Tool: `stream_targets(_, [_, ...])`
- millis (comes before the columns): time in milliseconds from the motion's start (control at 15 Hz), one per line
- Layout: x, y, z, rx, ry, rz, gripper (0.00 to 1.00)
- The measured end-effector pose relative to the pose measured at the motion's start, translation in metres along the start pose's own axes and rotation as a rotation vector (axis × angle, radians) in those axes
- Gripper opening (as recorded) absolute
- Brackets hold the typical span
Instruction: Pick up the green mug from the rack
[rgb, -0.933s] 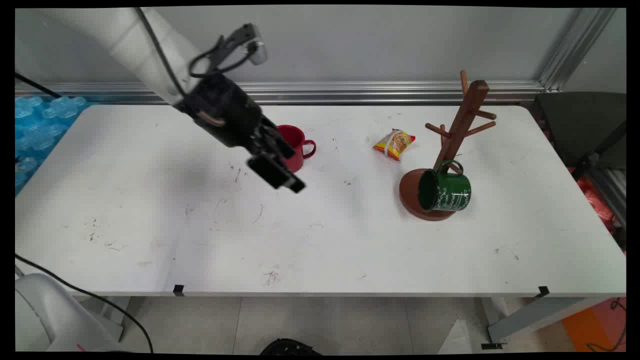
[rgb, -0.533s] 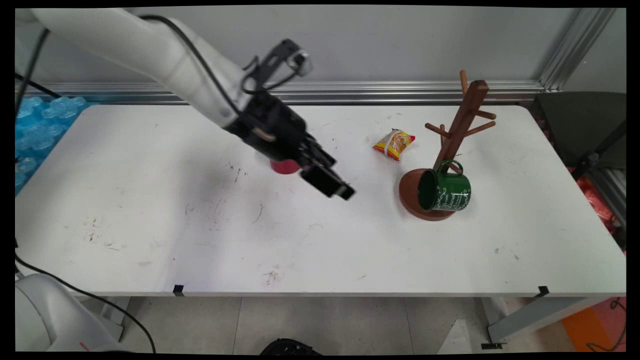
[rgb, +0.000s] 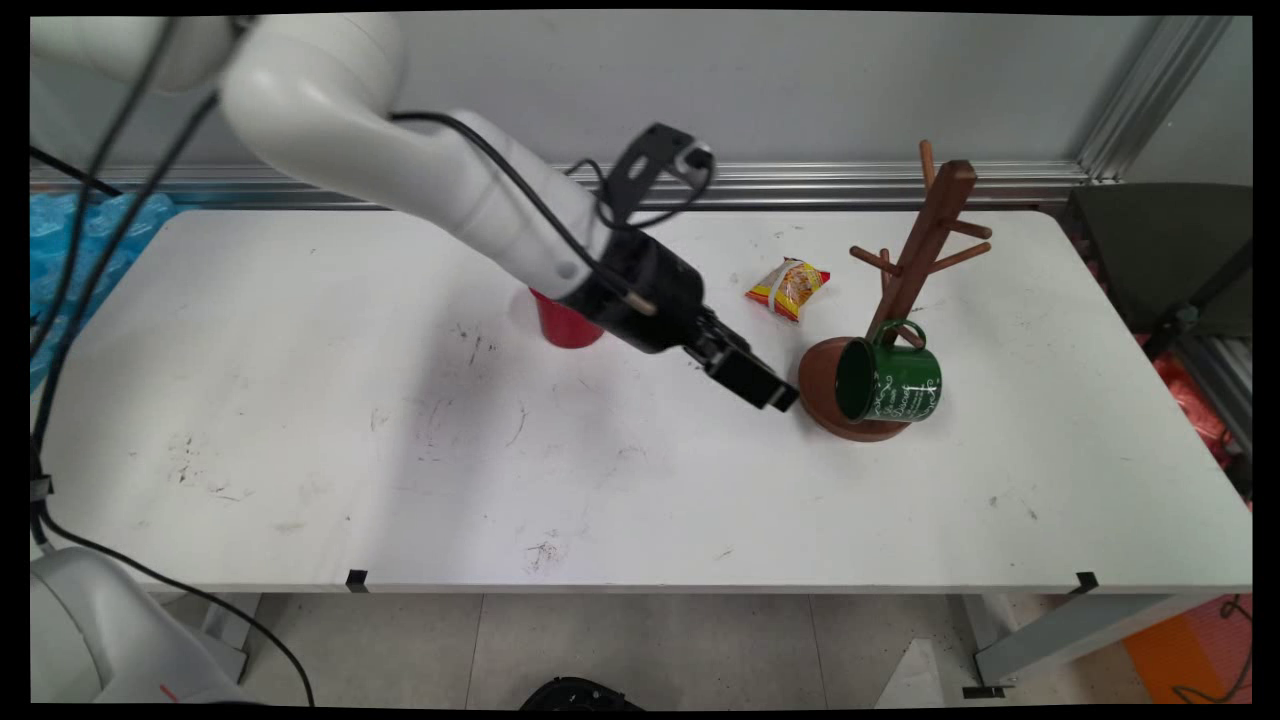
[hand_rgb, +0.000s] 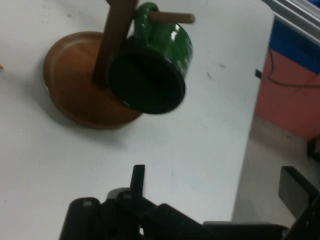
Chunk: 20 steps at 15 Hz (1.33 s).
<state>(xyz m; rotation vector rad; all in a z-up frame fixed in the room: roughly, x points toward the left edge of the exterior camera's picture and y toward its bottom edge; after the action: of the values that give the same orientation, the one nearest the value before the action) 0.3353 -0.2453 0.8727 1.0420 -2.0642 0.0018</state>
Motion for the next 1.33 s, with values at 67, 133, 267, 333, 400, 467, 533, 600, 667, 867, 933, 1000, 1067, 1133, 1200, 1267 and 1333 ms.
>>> stream_targets(67, [0.001,-0.002,0.009,0.004,0.006,-0.013,1.00])
stream_targets(133, [0.001,-0.003,0.015,0.006,0.010,-0.021,1.00])
stream_targets(267, [0.002,-0.007,0.031,0.013,0.021,-0.046,1.00])
stream_targets(333, [0.003,-0.008,0.036,0.014,0.024,-0.053,1.00])
stream_targets(400, [0.003,-0.009,0.043,0.016,0.028,-0.063,1.00])
stream_targets(467, [0.004,-0.010,0.048,0.016,0.032,-0.069,1.00])
stream_targets(533, [0.004,-0.011,0.054,0.015,0.038,-0.078,1.00])
stream_targets(600, [0.005,-0.012,0.061,0.014,0.043,-0.089,1.00])
stream_targets(667, [0.006,-0.013,0.065,0.013,0.045,-0.094,1.00])
stream_targets(867, [0.009,-0.014,0.082,0.001,0.060,-0.119,1.00])
stream_targets(933, [0.010,-0.014,0.086,-0.005,0.064,-0.126,1.00])
stream_targets(1000, [0.011,-0.014,0.091,-0.012,0.068,-0.134,1.00])
stream_targets(1067, [0.012,-0.013,0.095,-0.020,0.072,-0.143,1.00])
stream_targets(1133, [0.013,-0.013,0.099,-0.028,0.075,-0.151,1.00])
stream_targets(1200, [0.014,-0.012,0.103,-0.037,0.078,-0.158,1.00])
stream_targets(1267, [0.014,-0.012,0.105,-0.042,0.080,-0.163,1.00])
stream_targets(1333, [0.015,-0.011,0.108,-0.050,0.083,-0.170,1.00])
